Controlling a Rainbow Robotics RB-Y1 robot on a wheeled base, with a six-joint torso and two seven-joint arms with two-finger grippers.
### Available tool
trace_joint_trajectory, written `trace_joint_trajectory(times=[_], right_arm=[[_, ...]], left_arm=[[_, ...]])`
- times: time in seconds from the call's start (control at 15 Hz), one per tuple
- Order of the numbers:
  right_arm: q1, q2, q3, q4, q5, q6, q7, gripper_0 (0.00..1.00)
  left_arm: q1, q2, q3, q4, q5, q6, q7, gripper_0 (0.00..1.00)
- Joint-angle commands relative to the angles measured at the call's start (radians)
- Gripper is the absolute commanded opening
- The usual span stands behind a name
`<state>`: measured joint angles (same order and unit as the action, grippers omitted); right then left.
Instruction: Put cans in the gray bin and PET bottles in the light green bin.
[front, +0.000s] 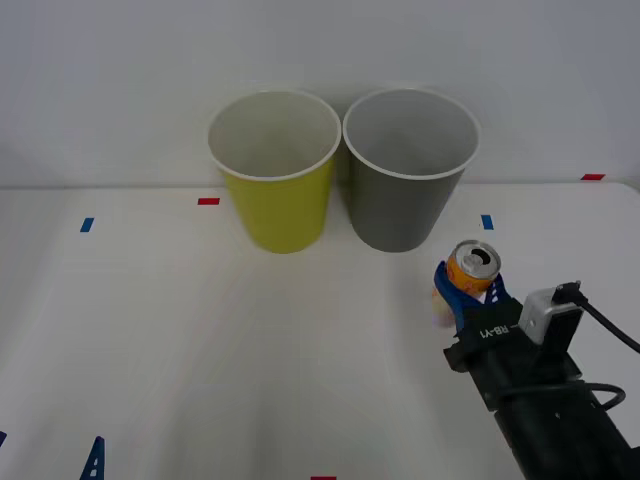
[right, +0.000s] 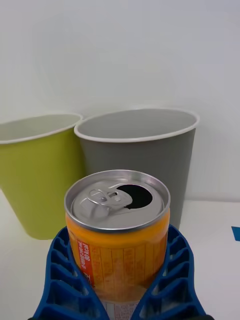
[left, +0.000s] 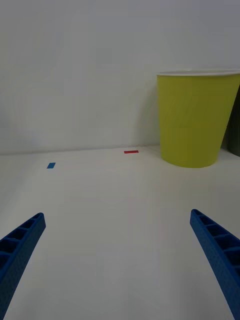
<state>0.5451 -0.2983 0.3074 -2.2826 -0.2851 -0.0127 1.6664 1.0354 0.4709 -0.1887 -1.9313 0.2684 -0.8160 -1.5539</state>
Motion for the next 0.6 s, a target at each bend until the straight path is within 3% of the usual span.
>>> trace_joint_trajectory(times=[0.07,0.47,0.6], right_arm=[[0.001,0.028,-0.027,-0.078,0.0,0.091,-0.01,0.0],[-0.014,0.054,-0.053,-0.112,0.001,0.122,-0.03,0.0],[-0.034,0.067,-0.068,-0.164,0.007,0.217,-0.034,0.0]], left_arm=[[0.0,0.0,0.0,0.0,0.0,0.0,0.0,1.0],[0.0,0.0,0.0,0.0,0.0,0.0,0.0,1.0],[0.0,0.0,0.0,0.0,0.0,0.0,0.0,1.0]])
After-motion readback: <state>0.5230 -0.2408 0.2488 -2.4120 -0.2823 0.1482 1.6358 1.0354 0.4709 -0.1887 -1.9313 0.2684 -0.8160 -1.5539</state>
